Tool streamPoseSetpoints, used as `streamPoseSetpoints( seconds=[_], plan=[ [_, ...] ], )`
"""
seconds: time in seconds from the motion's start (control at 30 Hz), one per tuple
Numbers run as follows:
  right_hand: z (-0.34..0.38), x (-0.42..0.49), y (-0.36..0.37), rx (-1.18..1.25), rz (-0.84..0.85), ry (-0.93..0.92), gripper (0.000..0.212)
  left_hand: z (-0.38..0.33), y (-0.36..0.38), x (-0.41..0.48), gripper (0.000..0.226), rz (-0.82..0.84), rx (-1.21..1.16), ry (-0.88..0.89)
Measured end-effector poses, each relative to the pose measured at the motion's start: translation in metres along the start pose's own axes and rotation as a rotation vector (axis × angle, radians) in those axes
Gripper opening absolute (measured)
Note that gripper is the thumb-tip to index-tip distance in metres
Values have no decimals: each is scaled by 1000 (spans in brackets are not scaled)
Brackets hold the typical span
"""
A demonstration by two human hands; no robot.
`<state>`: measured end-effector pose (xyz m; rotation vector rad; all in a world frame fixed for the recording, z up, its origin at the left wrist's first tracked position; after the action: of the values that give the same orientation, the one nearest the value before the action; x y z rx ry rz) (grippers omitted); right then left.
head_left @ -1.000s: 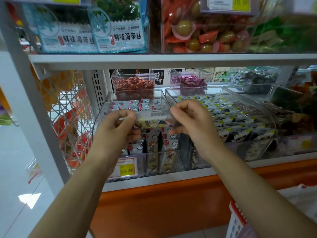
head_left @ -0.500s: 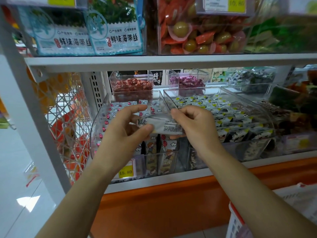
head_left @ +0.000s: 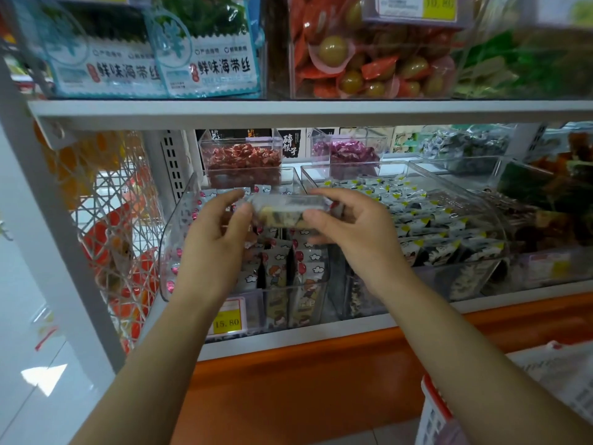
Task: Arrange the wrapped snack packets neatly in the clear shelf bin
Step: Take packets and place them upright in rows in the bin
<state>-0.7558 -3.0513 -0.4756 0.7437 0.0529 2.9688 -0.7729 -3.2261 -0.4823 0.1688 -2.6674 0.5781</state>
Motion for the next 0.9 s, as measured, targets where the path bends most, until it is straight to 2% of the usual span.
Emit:
streamPoseSetpoints(
  seconds=[0.1,0.2,0.27,0.33,0.5,0.67,0.9],
  plan=[
    [-2,4,-12,72,-182,27,23,4,5,8,35,-21,417,172],
    [-6,6,-20,36,-269,38,31,10,23,10,38,196,837,343],
    [-7,6,-22,37,-284,40,33,19,34,9,42,342,1018,389],
    [-8,6,-22,43,-275,36,33,25,39,8,44,413,1134,424],
    [-10,7,-21,24,-236,46,29,25,37,7,43,437,1138,381],
    [-7,9,-15,-114,-224,-26,17,19,29,2,40,407,1103,368],
    [-4,17,7,-376,-88,-159,32,17,20,-3,28,373,1003,427]
  ],
)
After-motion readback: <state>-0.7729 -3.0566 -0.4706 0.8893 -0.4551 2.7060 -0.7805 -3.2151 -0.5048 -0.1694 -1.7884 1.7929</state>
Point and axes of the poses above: each hand's wrist, its own x-axis towards the middle knuckle, its own y-axis out of the palm, z = x × y, the point moved 3 cm from there along x, towards the middle knuckle, and after that the axes turned 12 degrees about x, right-handed, at the moved point
